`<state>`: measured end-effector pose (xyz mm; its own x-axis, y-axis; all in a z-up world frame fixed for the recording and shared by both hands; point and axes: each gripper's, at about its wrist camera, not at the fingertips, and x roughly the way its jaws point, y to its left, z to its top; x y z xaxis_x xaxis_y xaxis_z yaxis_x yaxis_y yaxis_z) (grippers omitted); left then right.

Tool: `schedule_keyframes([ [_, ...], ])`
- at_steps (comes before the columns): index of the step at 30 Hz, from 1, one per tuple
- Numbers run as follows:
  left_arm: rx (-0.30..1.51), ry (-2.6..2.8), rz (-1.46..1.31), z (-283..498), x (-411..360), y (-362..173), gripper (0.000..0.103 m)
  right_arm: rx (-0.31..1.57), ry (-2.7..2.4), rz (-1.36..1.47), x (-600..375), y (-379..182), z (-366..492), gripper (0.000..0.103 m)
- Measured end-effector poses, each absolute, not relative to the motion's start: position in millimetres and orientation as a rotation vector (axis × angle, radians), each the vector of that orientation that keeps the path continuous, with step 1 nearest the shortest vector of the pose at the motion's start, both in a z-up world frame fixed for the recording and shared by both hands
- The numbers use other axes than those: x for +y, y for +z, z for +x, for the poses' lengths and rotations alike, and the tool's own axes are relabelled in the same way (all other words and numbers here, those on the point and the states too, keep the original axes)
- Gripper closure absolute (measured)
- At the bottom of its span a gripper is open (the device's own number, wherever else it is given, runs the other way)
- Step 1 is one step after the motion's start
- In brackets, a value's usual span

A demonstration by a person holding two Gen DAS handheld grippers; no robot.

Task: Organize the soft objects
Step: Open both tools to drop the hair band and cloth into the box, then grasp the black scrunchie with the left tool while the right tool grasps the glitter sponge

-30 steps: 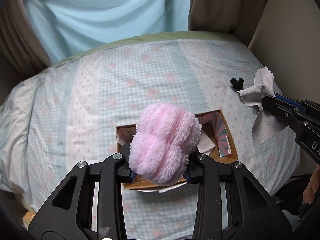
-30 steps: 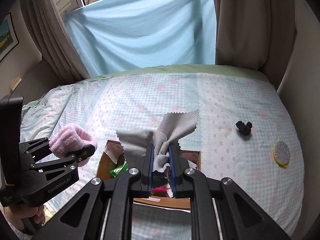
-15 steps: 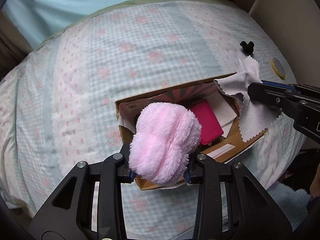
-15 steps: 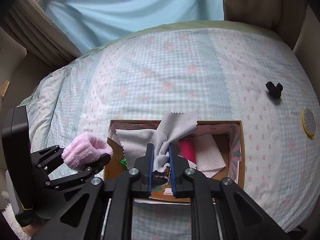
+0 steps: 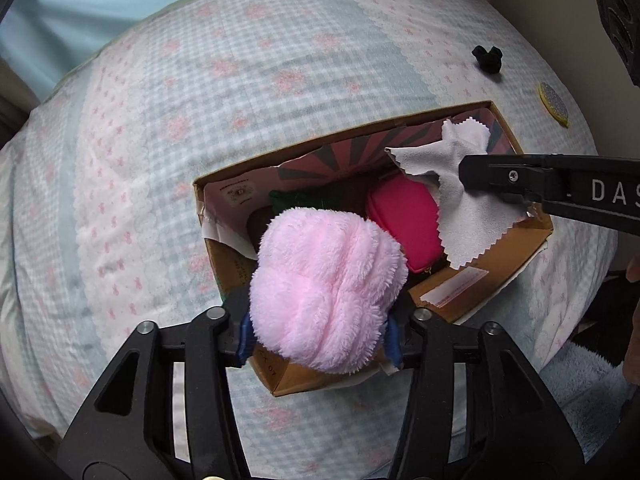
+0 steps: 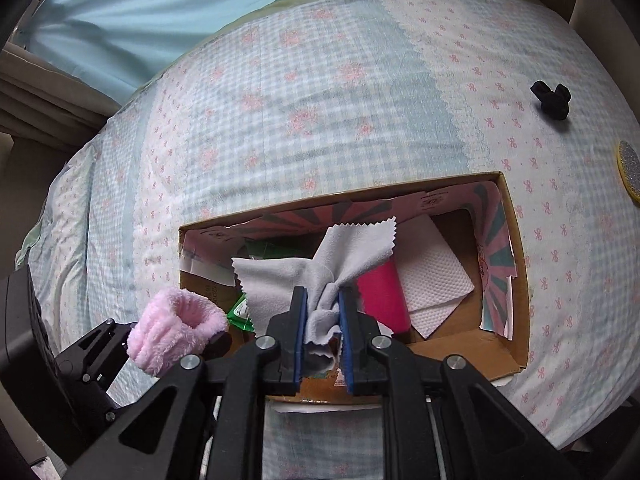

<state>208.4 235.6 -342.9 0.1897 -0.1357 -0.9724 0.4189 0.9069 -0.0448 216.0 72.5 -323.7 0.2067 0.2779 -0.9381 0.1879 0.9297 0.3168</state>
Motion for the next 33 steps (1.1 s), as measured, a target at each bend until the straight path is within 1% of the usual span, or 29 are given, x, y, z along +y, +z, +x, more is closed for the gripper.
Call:
schedule_keyframes([
  [1,1.309,-0.403,0.256,207.8,233.0,-339.1,0.003,1.371,0.057,0.418,71.5,-324.7,217.7,0.067],
  [2,1.298,-0.42,0.253,206.9,230.6,-335.9,0.0,1.375,0.04,0.431,69.7,-326.3,218.6,0.052],
  [3,1.284,-0.428,0.254,206.0,228.0,-332.5,0.0,1.398,0.014,0.431,68.3,-328.9,219.0,0.011],
  [4,1.266,-0.429,0.265,204.4,226.1,-329.1,0.0,1.413,0.004,0.428,67.1,-331.2,218.0,0.0],
  [6,1.244,-0.438,0.288,201.9,222.0,-324.1,0.0,1.401,-0.002,0.43,63.2,-331.6,212.4,0.0],
  [12,1.272,-0.437,0.273,195.3,224.8,-325.5,0.0,1.405,-0.017,0.431,55.4,-333.0,197.5,0.0],
  [21,1.252,-0.413,0.265,184.1,222.1,-313.0,0.0,1.346,0.006,0.396,52.8,-311.3,187.6,0.0],
  [24,1.23,-0.394,0.268,178.9,220.3,-302.7,0.0,1.3,0.03,0.354,53.2,-292.7,181.0,0.0],
  [28,1.207,-0.365,0.245,169.7,219.1,-283.2,0.0,1.194,0.065,0.31,47.6,-251.5,164.8,0.0],
  [33,1.11,-0.345,0.218,149.1,215.2,-239.5,0.0,1.082,0.055,0.274,30.9,-200.8,141.2,0.0],
])
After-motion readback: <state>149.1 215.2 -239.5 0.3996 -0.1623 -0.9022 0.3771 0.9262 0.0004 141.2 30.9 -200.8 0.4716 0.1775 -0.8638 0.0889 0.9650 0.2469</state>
